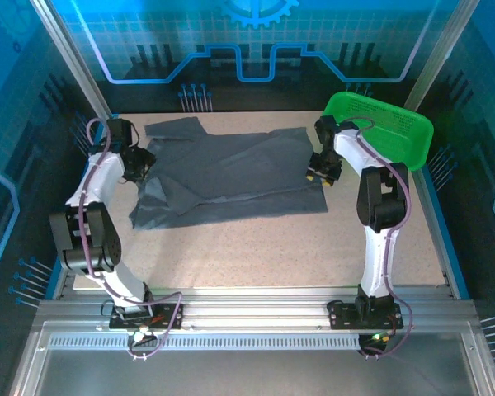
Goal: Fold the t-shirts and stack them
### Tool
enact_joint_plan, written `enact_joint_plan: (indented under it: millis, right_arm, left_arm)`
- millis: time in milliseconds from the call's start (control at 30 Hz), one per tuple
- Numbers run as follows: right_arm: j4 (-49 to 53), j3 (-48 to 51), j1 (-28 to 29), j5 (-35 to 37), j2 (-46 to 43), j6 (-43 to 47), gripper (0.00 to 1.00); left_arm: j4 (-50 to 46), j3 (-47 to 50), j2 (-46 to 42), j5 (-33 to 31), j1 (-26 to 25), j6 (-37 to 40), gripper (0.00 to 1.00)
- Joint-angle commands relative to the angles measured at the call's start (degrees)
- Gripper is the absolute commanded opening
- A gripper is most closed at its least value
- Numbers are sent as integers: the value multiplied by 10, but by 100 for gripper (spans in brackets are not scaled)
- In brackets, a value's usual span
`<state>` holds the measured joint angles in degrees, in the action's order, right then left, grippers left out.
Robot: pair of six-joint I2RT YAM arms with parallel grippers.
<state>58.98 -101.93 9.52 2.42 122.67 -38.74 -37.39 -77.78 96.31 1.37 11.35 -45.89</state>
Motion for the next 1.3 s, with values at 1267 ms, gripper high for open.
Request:
enact_joint_plan:
  millis: [1267]
  right_arm:
    - [-15, 212, 30, 41, -75, 91, 58]
  left_arm:
    - [-50, 248, -63, -23, 68, -51, 46]
